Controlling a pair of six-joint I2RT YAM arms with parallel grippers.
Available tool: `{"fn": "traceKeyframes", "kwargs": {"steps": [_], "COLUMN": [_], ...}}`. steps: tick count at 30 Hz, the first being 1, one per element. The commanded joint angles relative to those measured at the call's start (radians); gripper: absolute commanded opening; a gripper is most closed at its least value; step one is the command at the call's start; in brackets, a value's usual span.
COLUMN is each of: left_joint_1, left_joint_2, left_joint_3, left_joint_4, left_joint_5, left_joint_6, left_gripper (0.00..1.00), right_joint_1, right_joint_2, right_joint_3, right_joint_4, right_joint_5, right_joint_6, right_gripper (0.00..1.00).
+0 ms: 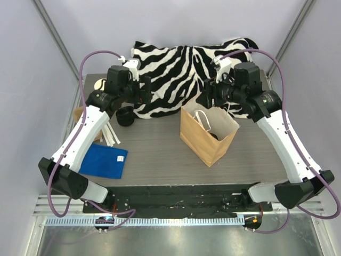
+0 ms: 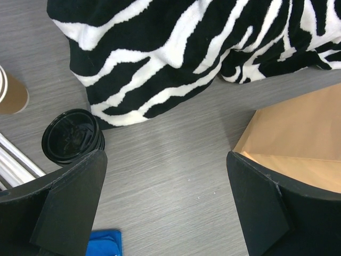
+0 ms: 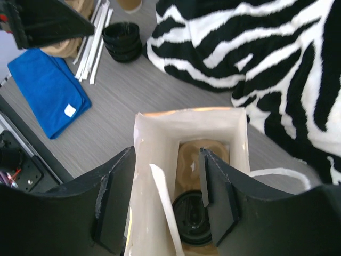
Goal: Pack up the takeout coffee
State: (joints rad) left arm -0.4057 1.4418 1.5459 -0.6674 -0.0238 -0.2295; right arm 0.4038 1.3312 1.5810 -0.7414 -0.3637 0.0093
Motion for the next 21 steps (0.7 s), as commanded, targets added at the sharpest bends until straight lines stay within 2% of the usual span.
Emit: {"fn": "traceKeyframes", "kwargs": {"steps": [1,5,9,14,17,21], "left_joint_1": [0.030,0.042,0.053,0.061,0.087,0.166], "left_joint_2": [0.005,-0.001,-0.001,0.000,0.031,0.104], "left_joint_3": [0.062,0.060,0.057,0.059,0.098,0.209], "left_joint_4": [-0.040,-0.046,-0.052,-0.073,-0.131,-0.242], "left_joint_5": [0.079,0.085,0.111,0.165,0.243,0.353], "left_joint_6": [-0.004,0.009,0.012,0.019,0.010,0.002], "left_gripper": [1.00,1.00,1.00,0.99,1.00,1.00], "right_joint_1": [0.004,0.004,0.004,0.003,0.004,-0.013], "right_joint_2": [-0.004,-0.015,-0.044,-0.044,-0.043,-0.021], "right_joint_3": [0.079,0.086,0.025,0.028,0.053,0.134], "right_joint_4": [0.050,0.011,-0.006,0.002,0.022,0.054], "right_joint_5": [0.003,0.003,-0.029,-0.012,0.021,0.097], "right_joint_6": [0.011,-0.031,-0.043,-0.034,-0.028,-0.017], "right_gripper": [0.59,0.56,0.54,0.57,0.65,0.81]}}
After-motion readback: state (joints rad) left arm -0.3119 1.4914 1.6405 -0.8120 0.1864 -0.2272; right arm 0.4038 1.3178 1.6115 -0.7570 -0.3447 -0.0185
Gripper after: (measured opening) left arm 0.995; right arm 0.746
